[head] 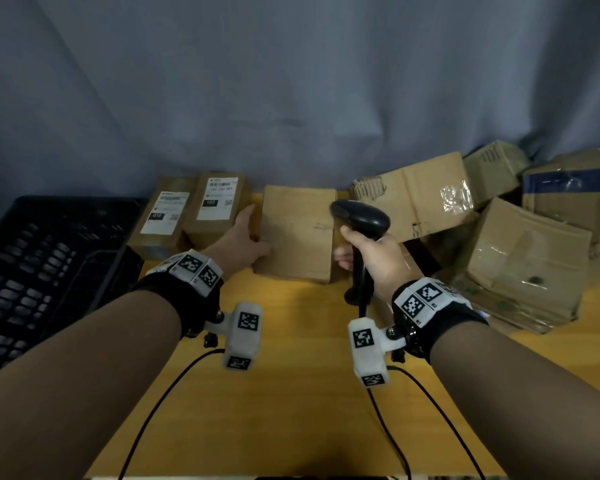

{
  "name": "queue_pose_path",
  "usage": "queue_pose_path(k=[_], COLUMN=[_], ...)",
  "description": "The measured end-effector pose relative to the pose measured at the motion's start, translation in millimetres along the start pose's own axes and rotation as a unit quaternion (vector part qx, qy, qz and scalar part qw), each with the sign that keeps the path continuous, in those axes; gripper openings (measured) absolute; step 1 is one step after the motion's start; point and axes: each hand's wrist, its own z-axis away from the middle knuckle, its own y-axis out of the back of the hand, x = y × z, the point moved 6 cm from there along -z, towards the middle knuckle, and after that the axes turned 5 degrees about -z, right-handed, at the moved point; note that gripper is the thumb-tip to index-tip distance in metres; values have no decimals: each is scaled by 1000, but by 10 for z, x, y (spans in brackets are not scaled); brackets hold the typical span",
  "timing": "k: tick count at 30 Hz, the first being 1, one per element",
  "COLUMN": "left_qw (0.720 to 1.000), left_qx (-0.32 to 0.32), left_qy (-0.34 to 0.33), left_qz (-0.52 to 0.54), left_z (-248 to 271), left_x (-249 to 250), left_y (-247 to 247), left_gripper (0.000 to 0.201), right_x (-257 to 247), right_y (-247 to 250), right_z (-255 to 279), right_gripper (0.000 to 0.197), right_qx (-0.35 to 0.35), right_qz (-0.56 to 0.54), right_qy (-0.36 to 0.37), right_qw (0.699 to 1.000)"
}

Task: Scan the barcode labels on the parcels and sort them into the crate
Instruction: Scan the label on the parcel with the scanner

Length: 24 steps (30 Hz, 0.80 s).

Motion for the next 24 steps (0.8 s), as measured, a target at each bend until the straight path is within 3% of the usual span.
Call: queue_pose_path(k=[4,8,11,14,16,22,24], left_qw=[996,991,991,996,993,993,989], left_qx=[-58,-81,-80,-72,-68,-59,-81], left_qy=[3,-38,-41,7,28,-28,-9], left_qz=[-62,-97,-98,59,89,-95,-127], left_z=[122,212,229,284,330,328,319], left_x=[-49,-26,-31,-16,-5,-206,-312], left_y=[-38,-84,-107,-149,-181,-246,-264], left_gripper=[109,116,99,69,63,31,45], right_x=[-26,-112,-176,-137,-51,374,427], right_y=[6,-4,14,64,67,-45,-40], right_z=[125,192,246,354,436,535,499], right_gripper=[11,19,26,15,12,22,19], right_qx=[41,69,75,66,44,-3,8], right_qz=[-27,-37,-8,12,59,236,248], right_qy=[51,54,34,1,-15,-22,-13], right_qw=[997,995,997,998,997,971,969])
